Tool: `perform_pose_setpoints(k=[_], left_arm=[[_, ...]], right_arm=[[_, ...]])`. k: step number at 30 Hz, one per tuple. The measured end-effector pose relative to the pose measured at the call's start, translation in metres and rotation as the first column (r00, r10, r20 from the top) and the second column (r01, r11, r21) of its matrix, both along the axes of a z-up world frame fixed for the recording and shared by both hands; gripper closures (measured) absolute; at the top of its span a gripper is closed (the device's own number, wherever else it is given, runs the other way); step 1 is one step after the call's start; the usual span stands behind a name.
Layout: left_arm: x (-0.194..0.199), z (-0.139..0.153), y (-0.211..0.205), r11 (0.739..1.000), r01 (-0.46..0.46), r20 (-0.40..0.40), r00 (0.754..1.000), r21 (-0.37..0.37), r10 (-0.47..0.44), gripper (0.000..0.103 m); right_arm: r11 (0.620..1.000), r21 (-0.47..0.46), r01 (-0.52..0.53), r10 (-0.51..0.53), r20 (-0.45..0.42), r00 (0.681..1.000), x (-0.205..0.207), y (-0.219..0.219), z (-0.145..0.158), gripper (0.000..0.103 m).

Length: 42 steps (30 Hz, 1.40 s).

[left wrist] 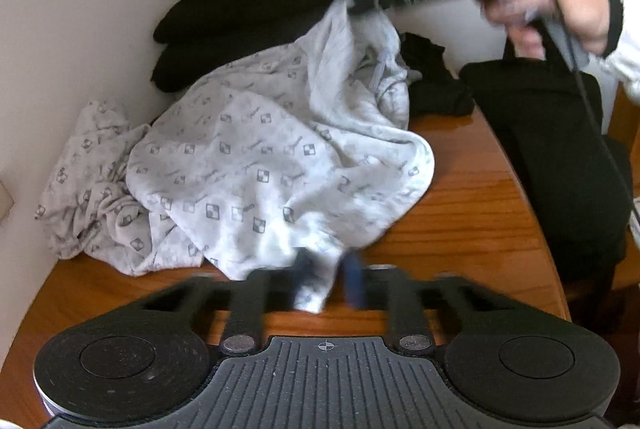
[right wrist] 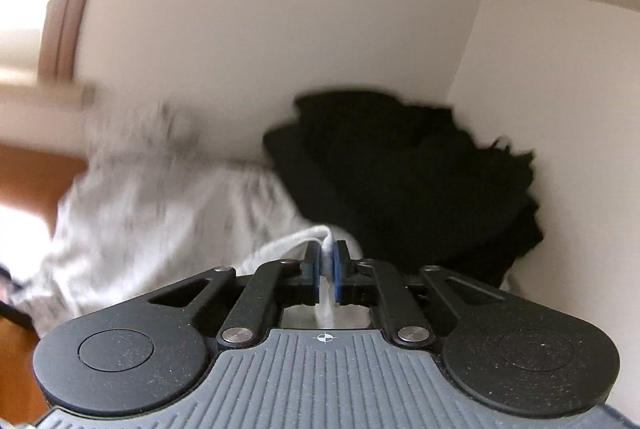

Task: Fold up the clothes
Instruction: 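Lift the garment with both grippers and carry it toward the window sill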

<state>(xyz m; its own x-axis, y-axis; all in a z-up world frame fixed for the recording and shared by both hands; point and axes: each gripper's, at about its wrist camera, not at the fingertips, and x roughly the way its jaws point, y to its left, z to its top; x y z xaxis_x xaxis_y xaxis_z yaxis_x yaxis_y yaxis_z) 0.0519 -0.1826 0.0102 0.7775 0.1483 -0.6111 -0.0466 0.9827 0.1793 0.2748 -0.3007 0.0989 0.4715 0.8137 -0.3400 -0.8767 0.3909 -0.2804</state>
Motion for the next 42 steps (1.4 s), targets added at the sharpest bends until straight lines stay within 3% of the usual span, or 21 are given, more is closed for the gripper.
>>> perform_pose_setpoints(k=[4,8,15,23,27,35,37,42], left_arm=[[-0.024,0.027,0.016,0.997,-0.048,0.101,0.993,-0.063,0.054,0.096],[-0.065,0.067,0.04,0.985,-0.12,0.205,0.968,-0.124,0.143,0.096],[-0.161,0.118,0.071,0.95,-0.264,0.309,0.901,-0.167,0.304,0.096],[-0.281,0.143,0.074,0.896,-0.409,0.377,0.813,-0.174,0.444,0.097],[-0.321,0.131,0.086,0.855,-0.478,0.347,0.781,-0.203,0.519,0.097],[-0.343,0.084,0.117,0.811,-0.531,0.238,0.777,-0.246,0.582,0.094],[-0.342,0.073,0.124,0.801,-0.54,0.219,0.775,-0.258,0.593,0.091],[-0.343,0.056,0.14,0.77,-0.592,0.207,0.743,-0.24,0.636,0.067]], right_arm=[[0.999,0.031,-0.018,0.017,0.035,0.999,-0.006,0.001,0.028,0.095],[0.996,0.067,-0.052,0.048,0.067,0.997,-0.017,0.007,0.055,0.095],[0.97,0.162,-0.183,0.164,0.126,0.978,-0.072,0.032,0.107,0.096],[0.889,0.218,-0.404,0.375,0.161,0.913,-0.176,0.07,0.148,0.096],[0.856,0.176,-0.487,0.459,0.178,0.871,-0.221,0.092,0.142,0.096],[0.848,0.069,-0.526,0.517,0.11,0.849,-0.248,0.142,0.088,0.096],[0.853,0.044,-0.521,0.516,0.089,0.852,-0.246,0.152,0.073,0.096],[0.869,0.017,-0.495,0.495,0.01,0.869,-0.228,0.17,0.041,0.095]])
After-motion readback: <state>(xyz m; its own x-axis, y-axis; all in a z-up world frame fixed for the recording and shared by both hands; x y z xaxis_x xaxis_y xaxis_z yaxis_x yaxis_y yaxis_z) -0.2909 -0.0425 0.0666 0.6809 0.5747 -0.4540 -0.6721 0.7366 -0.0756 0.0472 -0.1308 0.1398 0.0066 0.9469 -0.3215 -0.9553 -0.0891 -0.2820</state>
